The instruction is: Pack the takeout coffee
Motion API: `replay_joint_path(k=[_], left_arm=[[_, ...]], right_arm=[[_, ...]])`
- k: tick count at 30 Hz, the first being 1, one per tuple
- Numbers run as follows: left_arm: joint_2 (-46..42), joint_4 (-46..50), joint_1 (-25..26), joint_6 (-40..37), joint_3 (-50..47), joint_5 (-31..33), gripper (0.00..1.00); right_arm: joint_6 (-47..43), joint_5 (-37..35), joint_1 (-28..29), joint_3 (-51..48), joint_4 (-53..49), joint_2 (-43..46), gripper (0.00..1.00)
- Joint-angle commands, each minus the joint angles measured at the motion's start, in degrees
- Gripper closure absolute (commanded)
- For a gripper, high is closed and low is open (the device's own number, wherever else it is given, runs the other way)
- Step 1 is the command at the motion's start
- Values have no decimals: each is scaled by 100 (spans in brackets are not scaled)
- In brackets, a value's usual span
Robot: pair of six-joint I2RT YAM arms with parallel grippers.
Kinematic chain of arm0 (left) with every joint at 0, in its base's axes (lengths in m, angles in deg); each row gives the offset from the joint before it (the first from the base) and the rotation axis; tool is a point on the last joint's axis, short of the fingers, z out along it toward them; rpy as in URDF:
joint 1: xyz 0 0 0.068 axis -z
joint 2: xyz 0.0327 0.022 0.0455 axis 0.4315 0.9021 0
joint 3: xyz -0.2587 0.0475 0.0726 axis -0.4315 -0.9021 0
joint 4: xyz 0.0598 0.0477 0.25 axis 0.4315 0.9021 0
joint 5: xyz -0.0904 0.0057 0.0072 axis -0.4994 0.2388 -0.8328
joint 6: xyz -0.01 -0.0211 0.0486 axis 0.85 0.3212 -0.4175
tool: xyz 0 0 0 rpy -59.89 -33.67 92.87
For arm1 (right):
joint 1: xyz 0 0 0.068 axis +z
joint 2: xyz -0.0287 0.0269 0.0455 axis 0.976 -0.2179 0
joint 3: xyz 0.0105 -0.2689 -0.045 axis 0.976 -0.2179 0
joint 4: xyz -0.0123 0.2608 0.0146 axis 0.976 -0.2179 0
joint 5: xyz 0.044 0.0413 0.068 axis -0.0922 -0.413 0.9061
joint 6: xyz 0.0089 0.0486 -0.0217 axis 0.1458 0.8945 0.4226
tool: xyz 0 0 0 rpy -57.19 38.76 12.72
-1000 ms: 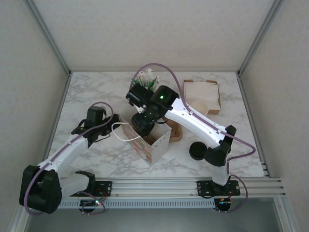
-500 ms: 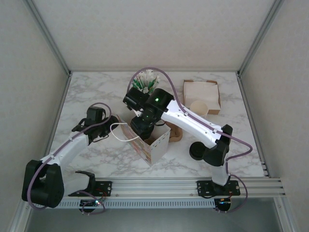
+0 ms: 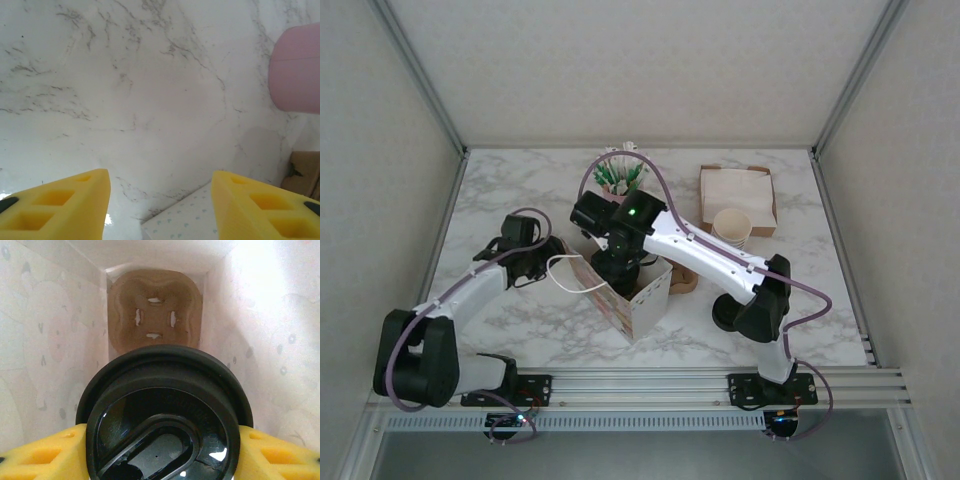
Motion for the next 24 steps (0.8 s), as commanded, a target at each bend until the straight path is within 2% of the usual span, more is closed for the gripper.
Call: replay_joint_path(k=[1, 15, 24], left_arm=[[225, -114, -55, -39, 197, -216, 46], [371, -175, -58, -103, 137, -319, 47], [390, -167, -55, -108, 128, -323, 47]], right_arm=[[-95, -112, 46, -99, 160, -102, 48], [-287, -106, 42, -375, 713, -302, 49], [-232, -86, 45, -1055, 965, -287, 49]])
